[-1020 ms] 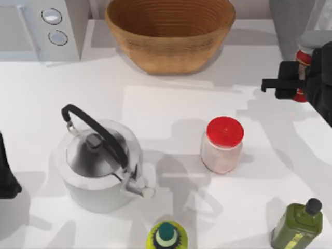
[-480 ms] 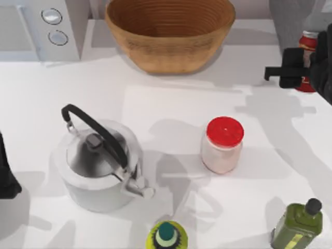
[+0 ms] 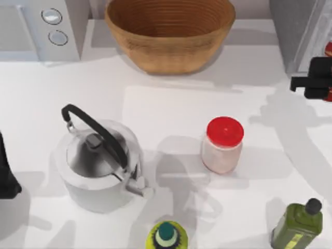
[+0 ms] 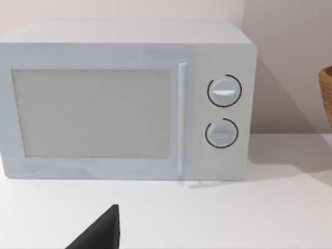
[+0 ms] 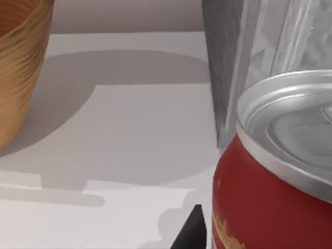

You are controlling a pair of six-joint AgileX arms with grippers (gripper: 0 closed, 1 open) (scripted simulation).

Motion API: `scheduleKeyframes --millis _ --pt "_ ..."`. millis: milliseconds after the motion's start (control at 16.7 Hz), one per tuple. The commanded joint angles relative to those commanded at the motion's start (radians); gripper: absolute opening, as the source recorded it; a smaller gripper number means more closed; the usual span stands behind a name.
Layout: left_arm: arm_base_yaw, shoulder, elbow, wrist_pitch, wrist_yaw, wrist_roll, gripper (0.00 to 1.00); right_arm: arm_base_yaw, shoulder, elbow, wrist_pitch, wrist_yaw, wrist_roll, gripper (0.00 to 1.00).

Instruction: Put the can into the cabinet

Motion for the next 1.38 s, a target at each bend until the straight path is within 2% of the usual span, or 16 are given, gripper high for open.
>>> scheduleKeyframes --millis 180,540,780,1020,1380 --pt "0.0 0.0 0.0 0.0 0.0 0.0 1.0 -0.055 -0.232 -0.122 -0.014 -0.051 -0.031 0.0" --pt "0.0 0.0 0.0 0.0 0.0 0.0 1.0 -0.191 -0.856 -0.424 -0.047 -0.177 -0.107 0.0" --pt "0.0 0.0 0.0 0.0 0.0 0.0 1.0 -0.272 -1.137 -0.603 -0.067 -0.251 -0.153 0.0" --pt "0.0 0.0 0.0 0.0 0.0 0.0 1.0 -0.313 -1.253 -0.695 -0.077 -0.29 -0.176 0.0" --pt "0.0 0.0 0.0 0.0 0.0 0.0 1.0 -0.311 -1.251 -0.695 -0.077 -0.289 -0.174 0.0"
